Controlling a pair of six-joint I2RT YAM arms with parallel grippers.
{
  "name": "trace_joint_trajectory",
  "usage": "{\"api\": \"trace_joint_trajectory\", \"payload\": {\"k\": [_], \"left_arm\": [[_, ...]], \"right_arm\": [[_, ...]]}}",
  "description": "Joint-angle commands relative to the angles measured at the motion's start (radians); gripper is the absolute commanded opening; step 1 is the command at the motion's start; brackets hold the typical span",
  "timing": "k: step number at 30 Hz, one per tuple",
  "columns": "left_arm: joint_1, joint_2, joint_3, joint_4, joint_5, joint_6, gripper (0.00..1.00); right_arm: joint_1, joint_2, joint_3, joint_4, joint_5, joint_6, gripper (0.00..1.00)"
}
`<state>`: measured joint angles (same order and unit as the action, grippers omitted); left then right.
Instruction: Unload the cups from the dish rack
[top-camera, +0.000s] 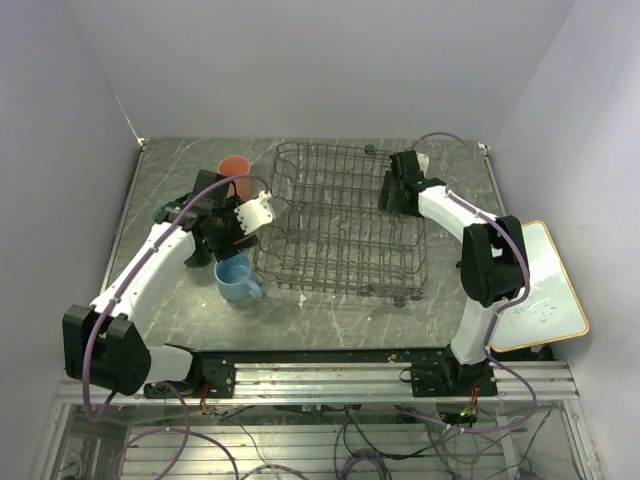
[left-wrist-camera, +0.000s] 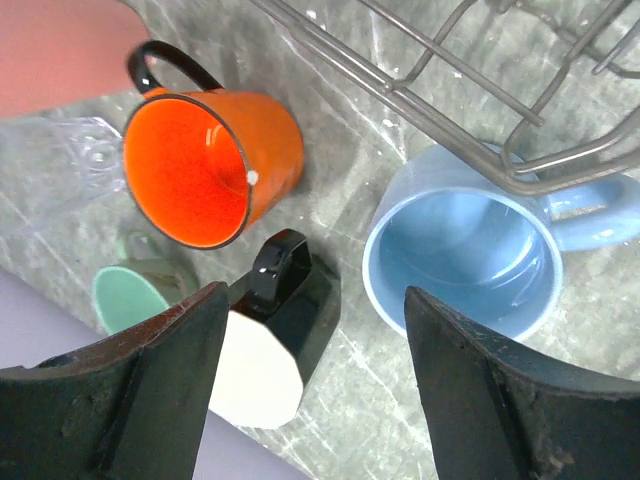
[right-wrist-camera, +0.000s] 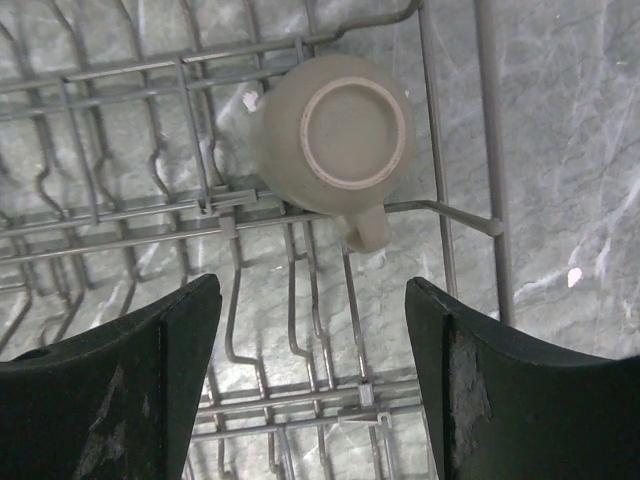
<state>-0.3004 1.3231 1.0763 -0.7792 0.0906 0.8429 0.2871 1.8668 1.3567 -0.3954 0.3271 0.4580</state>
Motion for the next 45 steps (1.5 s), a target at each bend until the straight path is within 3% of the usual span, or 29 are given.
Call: {"api": "trace_joint_trajectory", "payload": {"k": [1,7,24,28,34,45], "left_arm": [[-0.009,-0.069,0.095,-0.144,0.069,0.025,0.81],[-0.009,-0.151,0.176,-0.215,0.125,0.0,0.81],[-0.009,-0.189,0.192,-0.197,0.096,-0.038,0.79],[-0.009,-0.19,0.186,-0.189,0.104,-0.045,0.79],[-0.009,-0.197,0.173,-0.185,0.102,-0.045,0.79],[-0.008,-0.217,0.152,-0.188,0.093,-0.043,0.79]], "right_arm": [[0.007,0.039,0.024,-0.004,0.071,-0.012,0.74],[0.003,0.069,0.034,0.004,0.076,-0.033,0.72],[0.022,0.054,-0.002,0.055,-0.013,-0.008,0.53],[0.018,0.021,-0.022,0.043,0.07,0.017,0.58],[0.0,-0.006,-0.063,0.078,0.066,0.033,0.62],[-0.011,0.099,-0.022,0.09,0.021,0.02,0.59]]}}
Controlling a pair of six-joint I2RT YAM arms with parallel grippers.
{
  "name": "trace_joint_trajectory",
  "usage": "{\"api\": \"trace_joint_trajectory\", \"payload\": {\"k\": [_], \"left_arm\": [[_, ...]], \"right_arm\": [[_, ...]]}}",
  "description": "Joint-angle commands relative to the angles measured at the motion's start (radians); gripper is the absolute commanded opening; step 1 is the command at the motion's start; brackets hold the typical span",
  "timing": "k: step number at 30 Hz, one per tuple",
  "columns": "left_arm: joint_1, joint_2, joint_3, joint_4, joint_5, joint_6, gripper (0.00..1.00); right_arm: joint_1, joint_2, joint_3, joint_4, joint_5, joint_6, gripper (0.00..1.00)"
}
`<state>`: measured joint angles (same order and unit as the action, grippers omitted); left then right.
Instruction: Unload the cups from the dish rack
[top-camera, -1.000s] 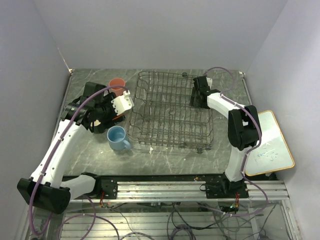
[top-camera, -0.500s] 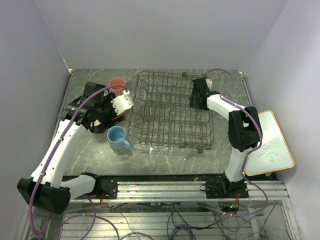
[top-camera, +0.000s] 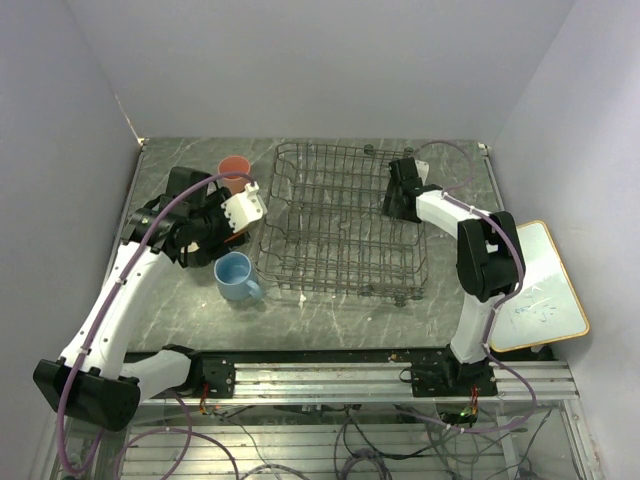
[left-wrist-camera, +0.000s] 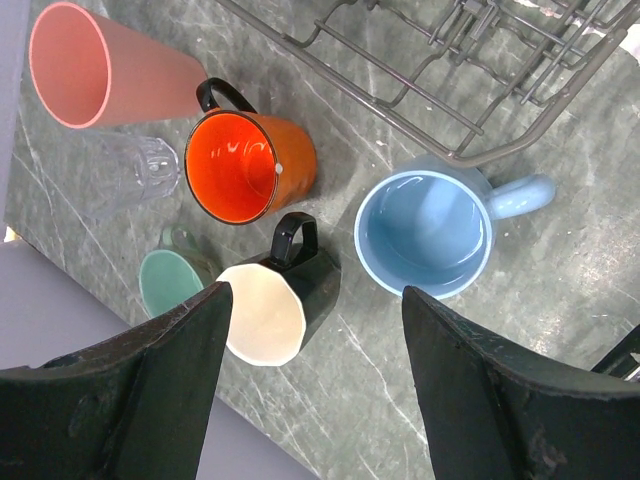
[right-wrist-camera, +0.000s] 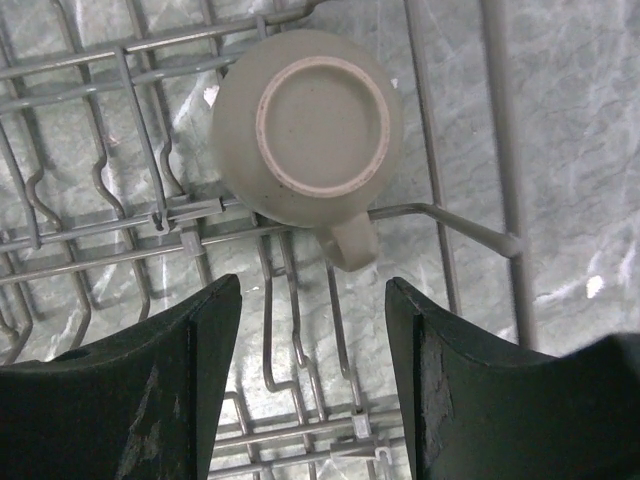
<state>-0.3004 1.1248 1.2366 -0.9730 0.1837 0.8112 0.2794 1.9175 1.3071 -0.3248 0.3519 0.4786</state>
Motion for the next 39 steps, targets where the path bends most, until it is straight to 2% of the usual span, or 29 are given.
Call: {"api": "trace_joint_trajectory", "payload": {"k": [1,7,13,17,25,28,34,39], "left_arm": [[-0.008,-0.017,-0.007,0.004,-0.002,-0.013,0.79],[-0.009,-0.004,0.006,-0.008,0.013,-0.029,0.79],[-0.009,0.0,0.004,-0.008,0.014,-0.035,0.78],[-0.009,-0.002,0.004,-0.008,0.014,-0.036,0.78],[-0.009,-0.007,-0.011,-0.002,0.01,-0.029,0.78],[-0.009,-0.005,-0.015,0.004,0.015,-0.032,0.77],[-0.009,-0.003,-0.007,-0.002,0.02,-0.033,0.77],[-0.009,-0.005,-0.01,-0.005,0.014,-0.028,0.77]], "right_arm": [[-0.003,0.054,0.027,0.026,-0.013,-0.003,0.58],[0.012,0.048,0.011,0.076,-0.056,-0.01,0.54],[0.021,0.034,0.011,0.088,-0.024,-0.03,0.46],[0.02,0.041,0.037,0.066,0.012,-0.05,0.45],[0.019,-0.056,-0.018,0.058,0.038,-0.043,0.58],[0.016,-0.062,-0.02,0.062,0.06,-0.052,0.59],[-0.017,0.038,0.063,0.034,0.041,-0.072,0.6],[-0.025,0.055,0.043,0.075,-0.006,-0.075,0.59]]}}
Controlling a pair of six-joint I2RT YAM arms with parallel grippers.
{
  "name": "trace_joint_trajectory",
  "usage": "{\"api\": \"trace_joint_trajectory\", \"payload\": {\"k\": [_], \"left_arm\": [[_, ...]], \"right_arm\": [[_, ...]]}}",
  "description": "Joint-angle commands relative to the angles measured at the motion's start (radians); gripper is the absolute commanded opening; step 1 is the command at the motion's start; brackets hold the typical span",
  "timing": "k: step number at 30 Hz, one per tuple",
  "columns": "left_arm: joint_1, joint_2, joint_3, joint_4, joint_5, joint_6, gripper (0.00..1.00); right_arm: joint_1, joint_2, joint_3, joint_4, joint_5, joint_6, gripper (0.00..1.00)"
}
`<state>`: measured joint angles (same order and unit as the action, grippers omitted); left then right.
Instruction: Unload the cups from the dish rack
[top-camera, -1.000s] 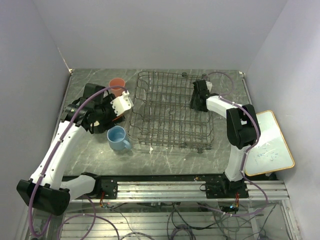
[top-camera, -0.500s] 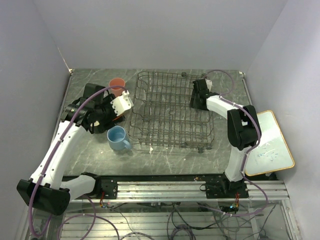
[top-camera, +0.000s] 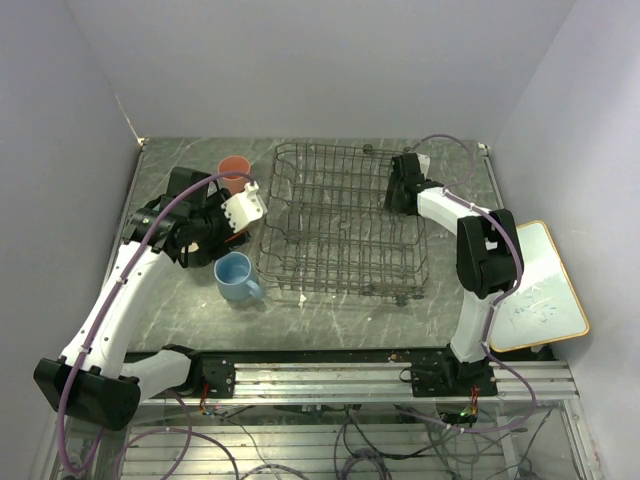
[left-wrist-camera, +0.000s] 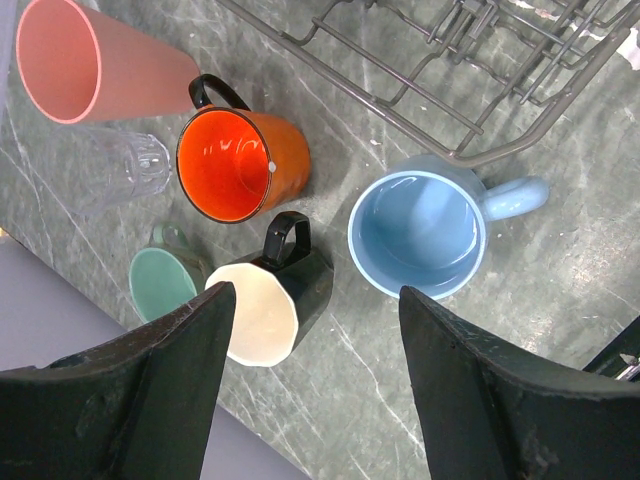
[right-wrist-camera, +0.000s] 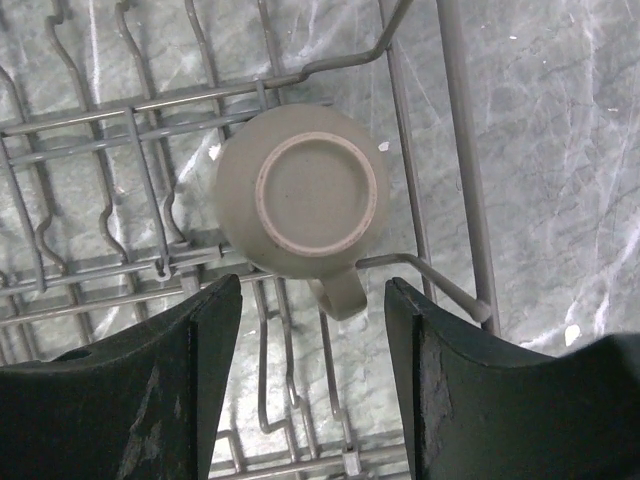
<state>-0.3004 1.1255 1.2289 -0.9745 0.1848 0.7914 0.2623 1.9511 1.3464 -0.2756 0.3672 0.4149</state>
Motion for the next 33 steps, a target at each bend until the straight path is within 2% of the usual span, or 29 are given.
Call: {"api": "trace_joint_trajectory", "payload": {"k": [1,10,17,26,33], "left_arm": [[-0.009,-0.004,-0.003,-0.003,0.012,-0.009,0.77],[-0.009,0.001,0.004,0.001,0.014,-0.024,0.76],[-0.009,0.002,0.021,-0.005,0.017,-0.028,0.76],[-0.009,-0.007,0.03,-0.012,0.031,-0.046,0.77],[-0.009,-0.006,0.086,-0.035,0.086,-0.087,0.77]], "right_arm": [[-0.008,0.024,0.002,0.028,-0.031,-0.006,0.57],[-0.006,-0.002,-0.046,0.102,-0.095,0.017,0.44],[-0.006,0.026,-0.015,0.069,-0.061,0.019,0.36],[0.028,0.033,0.049,0.024,0.01,-0.026,0.01],[0.045,-0.03,0.089,0.001,0.017,-0.015,0.0]]}}
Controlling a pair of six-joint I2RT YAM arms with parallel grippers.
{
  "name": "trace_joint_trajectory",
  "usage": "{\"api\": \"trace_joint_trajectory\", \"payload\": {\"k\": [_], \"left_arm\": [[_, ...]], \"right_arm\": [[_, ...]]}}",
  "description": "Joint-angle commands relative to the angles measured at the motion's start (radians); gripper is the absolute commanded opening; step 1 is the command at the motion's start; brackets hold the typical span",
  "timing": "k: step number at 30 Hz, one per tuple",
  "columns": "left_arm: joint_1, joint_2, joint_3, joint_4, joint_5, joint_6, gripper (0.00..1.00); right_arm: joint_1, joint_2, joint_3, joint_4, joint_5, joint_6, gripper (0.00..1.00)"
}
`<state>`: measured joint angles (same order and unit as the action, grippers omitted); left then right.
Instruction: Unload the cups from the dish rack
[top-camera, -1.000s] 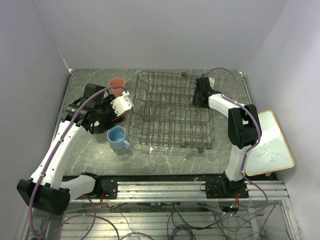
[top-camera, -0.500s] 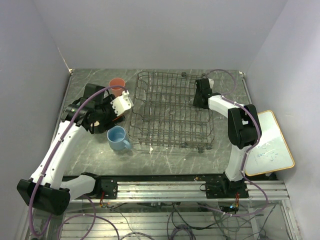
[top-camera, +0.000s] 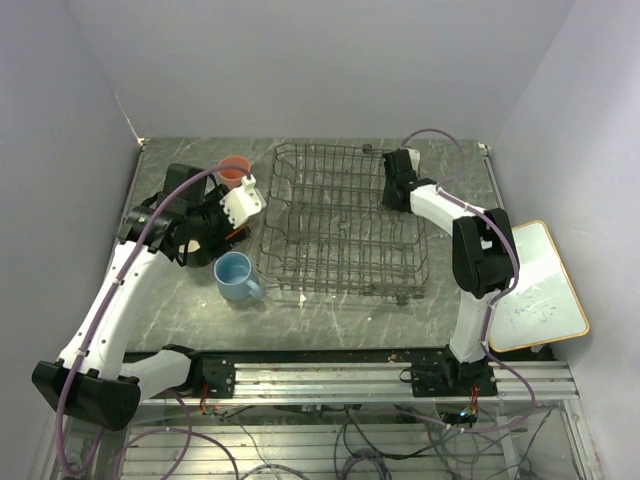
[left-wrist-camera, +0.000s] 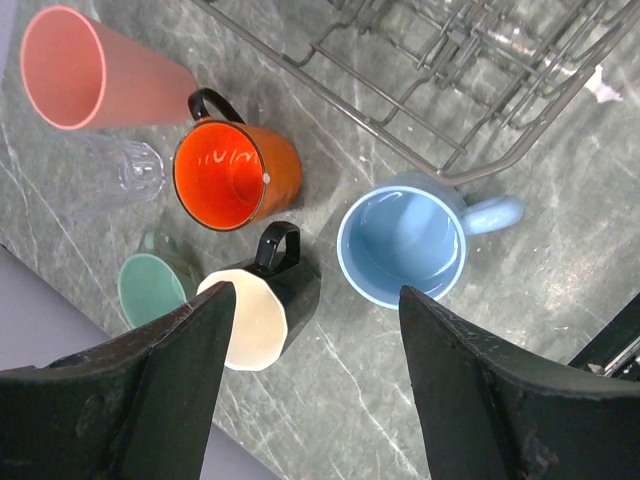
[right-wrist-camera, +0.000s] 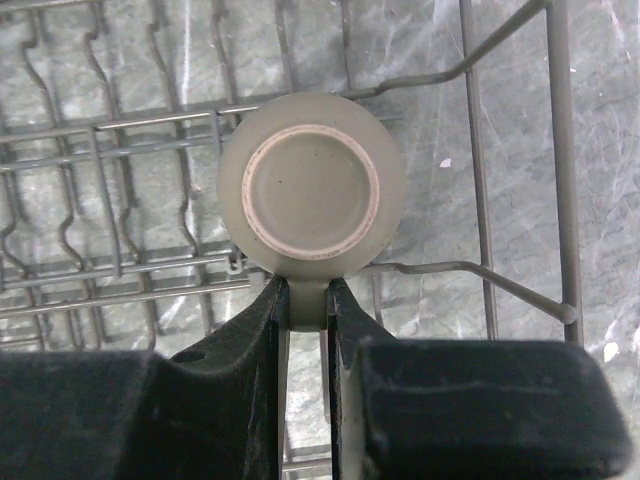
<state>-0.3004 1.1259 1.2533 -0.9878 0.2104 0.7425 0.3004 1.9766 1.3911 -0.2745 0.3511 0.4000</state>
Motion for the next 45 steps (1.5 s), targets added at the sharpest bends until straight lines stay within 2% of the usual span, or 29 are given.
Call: {"api": "trace_joint_trajectory", "payload": {"k": [1,7,13,19,23,25,29,33,41,45], "left_arm": [[-0.009,-0.011,0.065,-0.023,0.066,-0.043,0.77],[-0.009,-0.038,0.063,-0.002,0.074,-0.036,0.78],[-0.009,-0.083,0.037,0.069,0.095,-0.028,0.81],[-0.009,-0.136,-0.021,0.133,0.13,0.026,0.86],[-0.009,-0.166,-0.037,0.152,0.185,0.065,0.86],[-0.009,-0.184,-0.045,0.17,0.204,0.08,0.86],[-0.009,-0.22,-0.067,0.183,0.24,0.122,0.85],[-0.009,-0.261,-0.094,0.153,0.294,0.21,0.85],[-0.009,-0.4,-0.163,0.294,0.334,0.231,0.79],[-0.009,-0.409,-0.153,0.312,0.355,0.217,0.75]], "right_arm": [[0.011,-0.074,0.045,0.002,0.03,0.006,0.0],[0.034,-0.189,0.042,-0.008,-0.082,0.047,0.0],[0.077,-0.302,0.0,-0.013,-0.344,0.157,0.0],[0.134,-0.425,-0.141,0.173,-0.752,0.387,0.0],[0.238,-0.446,-0.229,0.41,-0.949,0.598,0.0],[0.284,-0.441,-0.288,0.584,-1.015,0.731,0.0],[0.394,-0.392,-0.334,0.844,-1.102,0.926,0.0],[0.446,-0.35,-0.365,1.079,-1.132,1.086,0.0],[0.498,-0.296,-0.37,1.249,-1.162,1.19,0.0],[0.523,-0.272,-0.382,1.315,-1.173,1.226,0.0]]}}
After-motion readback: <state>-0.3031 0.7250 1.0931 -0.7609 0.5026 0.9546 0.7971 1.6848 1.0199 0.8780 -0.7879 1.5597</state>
